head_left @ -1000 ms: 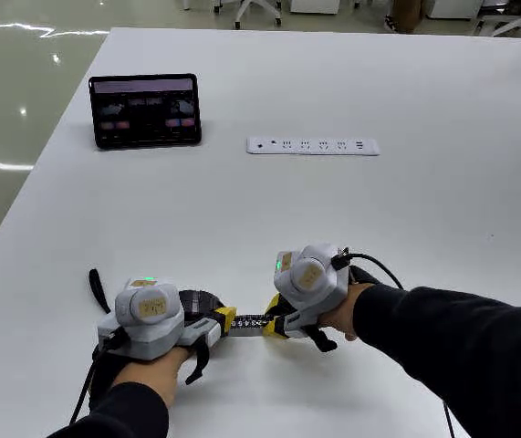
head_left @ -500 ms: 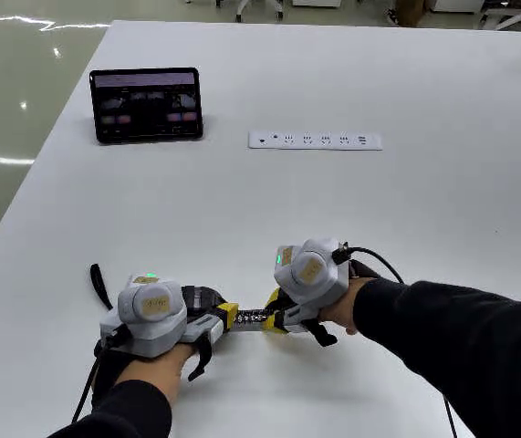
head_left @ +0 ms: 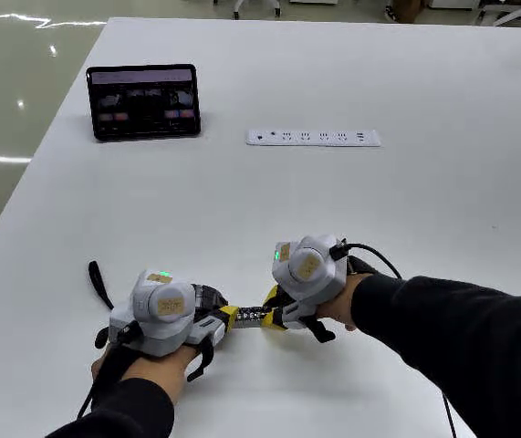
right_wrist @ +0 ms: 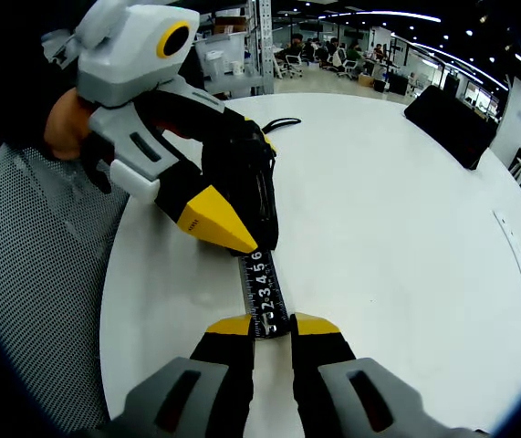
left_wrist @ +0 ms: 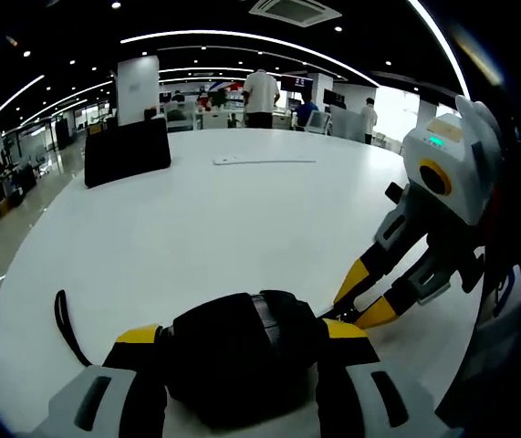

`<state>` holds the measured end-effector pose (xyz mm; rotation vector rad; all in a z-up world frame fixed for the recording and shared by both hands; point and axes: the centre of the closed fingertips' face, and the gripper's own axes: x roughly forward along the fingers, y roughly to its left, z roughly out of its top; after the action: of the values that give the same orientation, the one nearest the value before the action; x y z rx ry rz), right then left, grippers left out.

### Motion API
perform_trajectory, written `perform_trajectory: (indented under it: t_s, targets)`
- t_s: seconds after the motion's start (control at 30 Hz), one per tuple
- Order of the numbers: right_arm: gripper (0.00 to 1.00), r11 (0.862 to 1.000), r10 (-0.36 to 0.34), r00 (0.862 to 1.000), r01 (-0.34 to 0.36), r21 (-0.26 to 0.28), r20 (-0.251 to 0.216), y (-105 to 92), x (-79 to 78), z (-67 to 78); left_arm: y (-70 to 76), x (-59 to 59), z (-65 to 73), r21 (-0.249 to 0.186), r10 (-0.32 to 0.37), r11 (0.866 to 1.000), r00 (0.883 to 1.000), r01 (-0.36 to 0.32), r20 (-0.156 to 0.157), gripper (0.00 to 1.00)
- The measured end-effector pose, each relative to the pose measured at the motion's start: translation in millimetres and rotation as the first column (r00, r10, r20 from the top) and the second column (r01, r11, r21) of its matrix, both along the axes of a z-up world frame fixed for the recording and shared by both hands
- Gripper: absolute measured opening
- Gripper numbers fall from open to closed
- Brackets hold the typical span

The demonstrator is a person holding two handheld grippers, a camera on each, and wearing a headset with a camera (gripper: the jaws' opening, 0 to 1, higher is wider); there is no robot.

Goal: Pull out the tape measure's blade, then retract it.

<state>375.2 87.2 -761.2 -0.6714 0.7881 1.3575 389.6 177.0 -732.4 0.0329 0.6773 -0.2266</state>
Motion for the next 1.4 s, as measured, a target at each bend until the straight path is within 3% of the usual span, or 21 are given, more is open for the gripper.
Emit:
perform_trajectory:
  t_s: [0.2,0.27,0.3,0.33,0.4,0.43,0.47,1.4]
  targets:
    - [0.11,1.000,-0.002,1.000,0.002,0.001,0.003,0.3,0.2,-0.1,1.9,0.6,0.1,-0.004,0.014,1.000,1.000,-0.014,-0.012,0.62]
    - [0.11,1.000,0.000,1.000,0.000,-0.004,0.015,0.6,1.0,0.0,3.5,2.1,0.7,-0.066,0.056,0.996,0.998,-0.057,-0.016,0.62]
    - [0.11,1.000,-0.001,1.000,0.001,0.001,0.027,2.1,2.4,0.8,7.2,4.8,2.9,-0.119,0.084,0.989,0.996,-0.085,-0.013,0.61]
    - [0.11,1.000,-0.011,0.999,0.010,0.027,0.034,6.1,3.7,3.0,6.8,3.1,2.1,-0.120,0.072,0.990,0.997,-0.074,-0.021,0.61]
    - [0.11,0.998,-0.018,1.000,0.019,0.061,-0.013,13.0,-3.4,4.2,5.6,1.6,1.2,-0.101,0.058,0.993,0.998,-0.060,-0.019,0.61]
    - [0.11,0.999,0.001,1.000,-0.002,0.039,0.012,12.8,-2.8,0.2,3.3,0.3,0.7,-0.090,0.044,0.995,0.999,-0.045,-0.017,0.61]
    - [0.11,0.999,0.006,1.000,-0.007,0.051,0.019,17.0,-2.2,0.8,3.1,0.7,0.7,-0.088,0.045,0.995,0.999,-0.046,-0.018,0.61]
    - [0.12,0.996,0.003,1.000,-0.002,0.088,-0.010,36.8,-3.3,1.8,3.9,2.2,1.6,-0.096,0.035,0.995,0.999,-0.037,-0.019,0.61]
